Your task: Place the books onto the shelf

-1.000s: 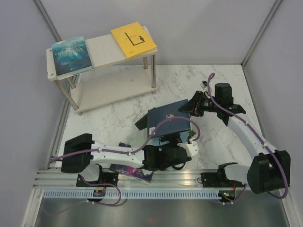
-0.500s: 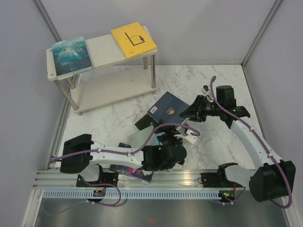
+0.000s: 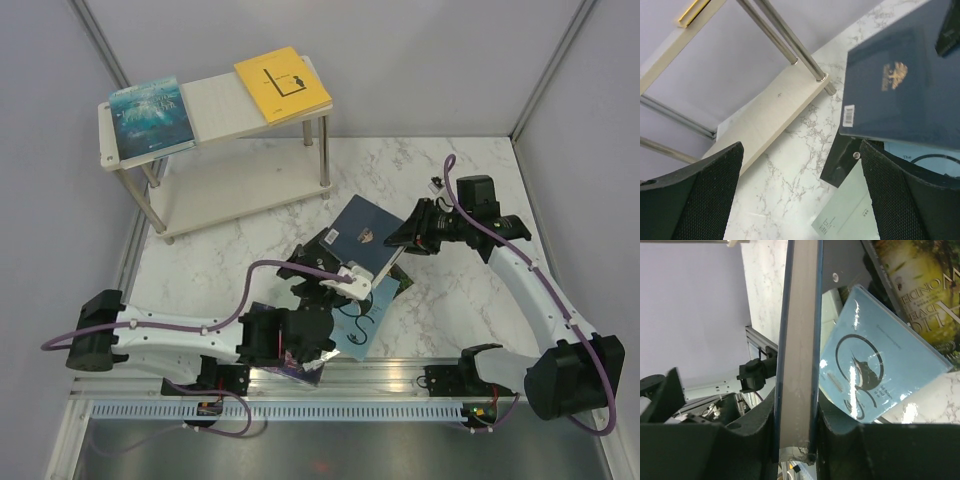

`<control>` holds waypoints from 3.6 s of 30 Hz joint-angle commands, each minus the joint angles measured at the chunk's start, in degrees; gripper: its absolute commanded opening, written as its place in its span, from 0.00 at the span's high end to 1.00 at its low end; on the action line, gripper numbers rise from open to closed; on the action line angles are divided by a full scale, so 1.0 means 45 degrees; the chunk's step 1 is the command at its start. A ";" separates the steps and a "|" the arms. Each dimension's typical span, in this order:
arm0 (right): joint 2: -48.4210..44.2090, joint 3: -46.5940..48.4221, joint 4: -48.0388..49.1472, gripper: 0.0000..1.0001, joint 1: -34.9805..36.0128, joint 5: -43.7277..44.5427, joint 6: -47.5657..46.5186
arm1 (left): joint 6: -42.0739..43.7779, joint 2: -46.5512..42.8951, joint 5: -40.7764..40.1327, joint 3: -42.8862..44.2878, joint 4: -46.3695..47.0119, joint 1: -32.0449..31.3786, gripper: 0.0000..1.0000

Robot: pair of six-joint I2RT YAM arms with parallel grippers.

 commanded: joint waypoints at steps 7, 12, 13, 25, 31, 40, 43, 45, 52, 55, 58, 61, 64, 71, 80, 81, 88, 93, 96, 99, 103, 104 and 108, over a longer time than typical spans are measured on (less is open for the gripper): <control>-0.0597 0.1037 -0.0020 1.00 0.0010 -0.0893 -0.0247 | 0.3012 -0.1272 0.0329 -0.1570 0.4667 -0.0857 0.00; 0.0280 0.2090 -0.0059 1.00 0.0010 -0.1050 -0.0090 | 0.5563 -0.0218 0.0681 -0.2019 0.7476 -0.1657 0.00; 0.0399 0.2441 -0.0078 1.00 0.0010 -0.1108 -0.0071 | 0.6076 0.0035 0.0700 -0.2175 0.8276 -0.1717 0.00; 0.0361 0.3031 -0.0470 1.00 0.0088 -0.1499 0.0221 | 0.7526 0.1483 0.1364 -0.2060 1.0217 -0.1737 0.00; -0.0419 0.2913 -0.0215 1.00 0.0478 -0.1616 0.0807 | 0.7527 0.1796 0.1735 -0.2020 1.0354 -0.1445 0.00; -0.1825 0.1999 -0.0274 1.00 0.1103 -0.1792 0.1666 | 0.7214 0.1795 0.2594 -0.1571 1.0003 -0.0625 0.00; -0.2547 0.1450 -0.0273 1.00 0.1454 -0.1753 0.1882 | 0.7350 0.1873 0.3159 -0.1200 0.9905 -0.0137 0.02; -0.2724 0.1254 -0.0293 1.00 0.1495 -0.1792 0.1960 | 0.7487 0.1951 0.3376 -0.0909 0.9982 0.0020 0.05; -0.2765 0.1037 -0.0158 1.00 0.1553 -0.1636 0.1902 | 0.7196 0.2225 0.3806 -0.0067 0.9108 0.0177 0.98; -0.2492 0.1523 -0.0118 1.00 0.1553 -0.1151 0.1747 | 0.6494 0.2070 0.3787 -0.0028 0.8056 0.0138 0.98; -0.2004 0.2403 -0.0311 0.73 0.1534 -0.0274 0.1318 | 0.5304 0.1584 0.3572 0.0089 0.6186 0.0158 0.98; -0.1574 0.3457 -0.0837 0.08 0.1514 0.1382 0.0304 | 0.2575 0.0629 0.3590 0.0712 0.3198 0.0351 0.98; -0.1163 0.4220 -0.1192 0.02 0.1533 0.2813 -0.0908 | -0.1624 -0.0135 0.4954 0.2234 -0.2581 0.0859 0.98; -0.3561 0.3033 0.0972 0.02 0.1534 0.6760 -0.2101 | -0.5460 -0.2089 1.0362 0.4577 -0.7396 0.3181 0.98; -0.7158 -0.0991 0.6673 0.02 0.1514 0.4343 -0.1850 | -0.9345 -0.2814 1.9853 0.6436 -0.8396 0.8649 0.98; -0.7159 -0.1071 0.6931 0.02 0.1533 0.3683 -0.1655 | -0.9967 -0.2794 2.1176 0.6553 -0.8222 0.9369 0.98; -0.6164 -0.1617 0.9294 0.02 0.1534 0.1045 -0.0502 | -1.3388 -0.2658 2.6770 0.6380 -0.5688 1.2186 0.98; -0.5637 -0.2418 1.1597 0.02 0.1534 -0.0383 0.0980 | -1.6430 -0.2424 2.9426 0.5579 -0.3068 1.3670 0.98; -0.5305 -0.2945 1.3745 0.02 0.1534 -0.1419 0.2481 | -1.7761 -0.2189 2.9977 0.4993 -0.1329 1.4023 0.98; -0.5167 -0.3278 1.5055 0.02 0.1534 -0.1830 0.3517 | -1.8544 -0.2052 3.0348 0.4699 -0.0218 1.4083 0.98; -0.4933 -0.3707 1.7201 0.14 0.1553 -0.2240 0.5218 | -1.8860 -0.1838 3.0310 0.4562 0.0158 1.4103 0.98; -0.4874 -0.3882 1.8347 0.23 0.1573 -0.2357 0.5686 | -1.8879 -0.1779 3.0291 0.4562 0.0197 1.4103 0.98; -0.4387 -0.4021 2.0133 0.29 0.1942 -0.2846 0.7076 | -1.8997 -0.1545 3.0193 0.4484 0.0413 1.4122 0.98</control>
